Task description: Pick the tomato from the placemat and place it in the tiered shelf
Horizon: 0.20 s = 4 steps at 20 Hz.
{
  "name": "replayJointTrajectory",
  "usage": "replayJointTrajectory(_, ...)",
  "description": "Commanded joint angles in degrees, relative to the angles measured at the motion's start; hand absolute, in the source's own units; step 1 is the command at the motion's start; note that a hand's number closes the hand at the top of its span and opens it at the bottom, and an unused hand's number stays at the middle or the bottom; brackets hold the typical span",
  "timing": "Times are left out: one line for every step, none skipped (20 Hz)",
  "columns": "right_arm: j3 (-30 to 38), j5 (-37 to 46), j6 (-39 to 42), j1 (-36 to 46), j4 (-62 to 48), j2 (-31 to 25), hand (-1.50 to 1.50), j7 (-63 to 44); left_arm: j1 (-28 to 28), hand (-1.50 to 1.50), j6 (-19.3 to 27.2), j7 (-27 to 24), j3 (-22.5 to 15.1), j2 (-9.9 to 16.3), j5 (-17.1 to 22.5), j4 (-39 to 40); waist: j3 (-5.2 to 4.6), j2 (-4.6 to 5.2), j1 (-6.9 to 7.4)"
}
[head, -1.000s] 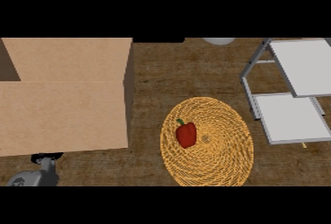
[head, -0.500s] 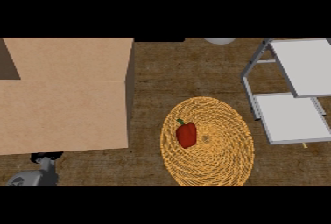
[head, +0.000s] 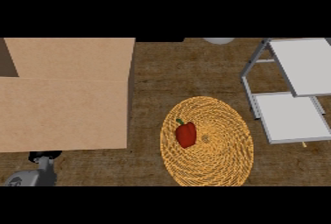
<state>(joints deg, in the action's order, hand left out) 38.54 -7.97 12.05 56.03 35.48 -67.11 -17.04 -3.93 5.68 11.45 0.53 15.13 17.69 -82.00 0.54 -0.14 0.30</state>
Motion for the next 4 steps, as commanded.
replayJointTrajectory(2.92, -1.45, 5.74, -1.7, -7.07, -5.8, -1.5, 2.66, 2.91, 0.0, -1.06, 3.28, -3.01, 1.48, -2.86, 2.7, -0.29, 0.86, 0.45)
replayJointTrajectory(3.52, -2.39, 7.83, -1.54, -7.94, -6.82, -1.5, 1.9, 3.0, 0.0, -0.11, 2.35, -4.78, -1.06, -3.53, 3.78, -0.31, 0.87, -0.01)
replayJointTrajectory(4.11, -2.04, 8.28, -3.96, -9.59, -6.36, -1.5, 5.81, 1.42, 0.0, 0.2, 2.73, -3.23, 0.1, -3.07, 3.7, -0.27, 0.92, -0.02)
replayJointTrajectory(4.19, -2.26, 9.09, -3.81, -9.77, -6.77, -1.5, 6.06, 0.31, 0.0, -0.8, 4.49, -2.49, 1.43, -2.18, 5.1, -0.28, 1.01, -0.22)
